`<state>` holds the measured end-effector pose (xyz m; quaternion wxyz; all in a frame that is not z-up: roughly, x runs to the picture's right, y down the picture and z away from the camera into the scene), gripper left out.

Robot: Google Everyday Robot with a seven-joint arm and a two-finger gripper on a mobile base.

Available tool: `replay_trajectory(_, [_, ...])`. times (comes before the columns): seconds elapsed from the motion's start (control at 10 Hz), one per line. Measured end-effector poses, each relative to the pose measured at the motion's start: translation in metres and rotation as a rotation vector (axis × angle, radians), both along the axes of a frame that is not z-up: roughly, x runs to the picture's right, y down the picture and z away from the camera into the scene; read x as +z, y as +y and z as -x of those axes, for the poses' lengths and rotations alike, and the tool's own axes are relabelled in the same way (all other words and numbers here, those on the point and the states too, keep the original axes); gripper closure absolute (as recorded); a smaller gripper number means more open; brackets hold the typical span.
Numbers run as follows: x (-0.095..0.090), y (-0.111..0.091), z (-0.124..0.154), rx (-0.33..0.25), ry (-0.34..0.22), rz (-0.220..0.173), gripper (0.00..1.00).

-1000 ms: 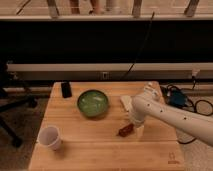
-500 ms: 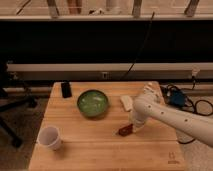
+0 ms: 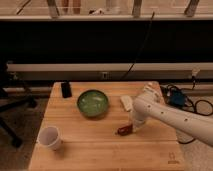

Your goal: Drag the pepper across the table

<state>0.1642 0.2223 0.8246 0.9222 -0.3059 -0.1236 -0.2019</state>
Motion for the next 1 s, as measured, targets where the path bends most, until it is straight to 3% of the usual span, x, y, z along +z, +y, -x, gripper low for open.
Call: replay_trajectory(1.0, [-0.0005,-0.0047,0.0018,-0.072,-0.037,-0.012,1.0])
